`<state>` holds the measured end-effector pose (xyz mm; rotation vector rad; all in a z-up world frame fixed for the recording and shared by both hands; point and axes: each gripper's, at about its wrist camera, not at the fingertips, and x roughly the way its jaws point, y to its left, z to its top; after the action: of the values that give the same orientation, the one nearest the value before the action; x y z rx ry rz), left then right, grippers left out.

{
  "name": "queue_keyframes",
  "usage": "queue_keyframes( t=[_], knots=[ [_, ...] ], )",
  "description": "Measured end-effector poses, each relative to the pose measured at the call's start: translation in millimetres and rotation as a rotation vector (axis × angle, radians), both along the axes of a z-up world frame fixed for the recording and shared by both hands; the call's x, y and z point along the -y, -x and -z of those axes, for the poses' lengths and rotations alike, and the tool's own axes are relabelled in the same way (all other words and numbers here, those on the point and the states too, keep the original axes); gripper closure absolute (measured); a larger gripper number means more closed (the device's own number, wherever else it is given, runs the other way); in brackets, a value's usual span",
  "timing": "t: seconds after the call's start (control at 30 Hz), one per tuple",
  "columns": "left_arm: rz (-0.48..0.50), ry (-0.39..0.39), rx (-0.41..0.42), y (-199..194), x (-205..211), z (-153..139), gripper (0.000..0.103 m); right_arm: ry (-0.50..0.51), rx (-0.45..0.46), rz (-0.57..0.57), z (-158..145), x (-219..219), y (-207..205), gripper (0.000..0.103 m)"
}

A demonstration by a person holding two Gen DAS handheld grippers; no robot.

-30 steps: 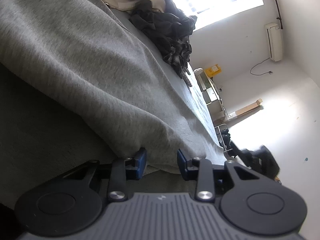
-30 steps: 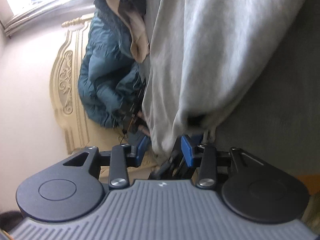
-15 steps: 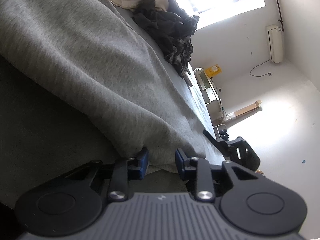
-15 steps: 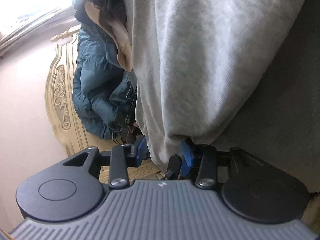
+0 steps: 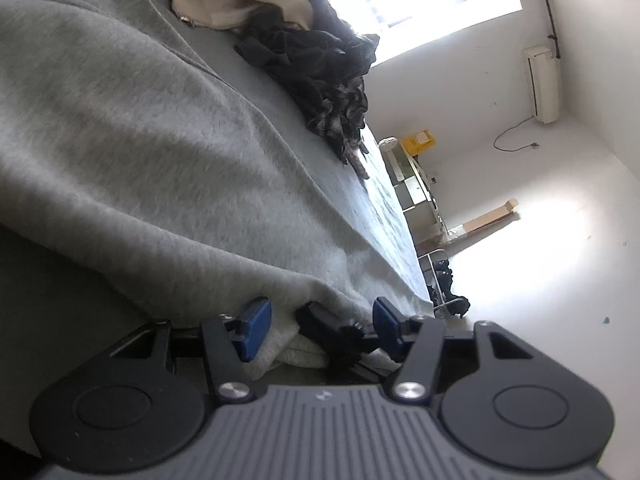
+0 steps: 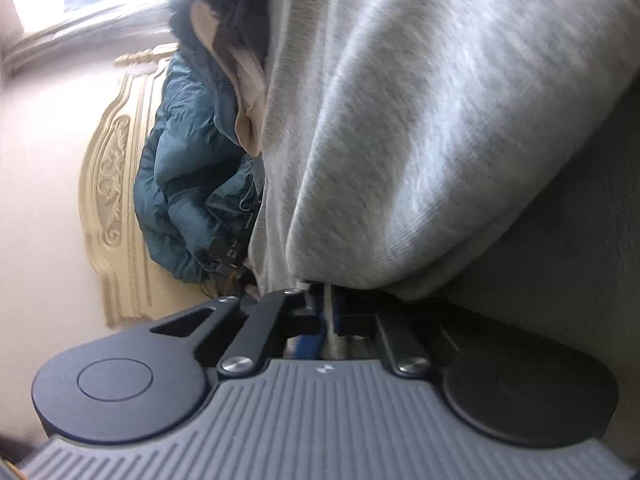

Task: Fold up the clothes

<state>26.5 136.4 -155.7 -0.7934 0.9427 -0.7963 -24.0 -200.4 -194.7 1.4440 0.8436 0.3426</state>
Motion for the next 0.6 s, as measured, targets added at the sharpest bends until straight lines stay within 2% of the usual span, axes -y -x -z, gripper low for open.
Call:
queue_keyframes(
  t=[0.07, 0.17, 0.23, 0.27, 0.33, 0.43, 0.47, 0.53, 0.6],
  knots=[
    [-0.019, 0.016, -0.042, -3.5, 0.5, 3.4, 0.047, 0.074, 0.069, 0.001, -7.7, -1.7, 1.2, 0.103],
    [-0.046, 0.055, -0.101, -8.3, -1.5, 8.1, 0.048, 0.288, 0.184, -0.036, -24.6, -7.6, 3.5, 0.103],
    [-0.049, 0.041, -0.077, -10.2, -0.3, 2.7, 0.048, 0.441, 0.245, -0.087, -34.0, -15.2, 4.6, 0.103],
    [-0.04, 0.016, -0.033, -9.3, 0.4, -4.6, 0.048, 0.486, 0.264, -0.105, -36.6, -17.9, 5.1, 0.103],
    [0.014, -0.078, 0.108, -6.1, 7.1, -26.0, 0.048, 0.557, 0.296, -0.138, -41.4, -21.4, 4.5, 0.103],
    [0.142, -0.338, 0.385, 1.7, 28.6, -57.1, 0.046, 0.662, 0.345, -0.184, -48.7, -25.7, 2.5, 0.103],
    [0.182, -0.42, 0.455, 2.2, 37.6, -61.4, 0.046, 0.708, 0.368, -0.2, -51.7, -28.3, 3.4, 0.103],
    [0.254, -0.554, 0.535, 1.2, 52.3, -60.4, 0.047, 0.823, 0.421, -0.233, -58.0, -37.3, 6.9, 0.103],
    [0.333, -0.622, 0.565, -4.5, 63.1, -53.9, 0.049, 0.934, 0.466, -0.255, -61.8, -47.8, 11.9, 0.103]
  ],
)
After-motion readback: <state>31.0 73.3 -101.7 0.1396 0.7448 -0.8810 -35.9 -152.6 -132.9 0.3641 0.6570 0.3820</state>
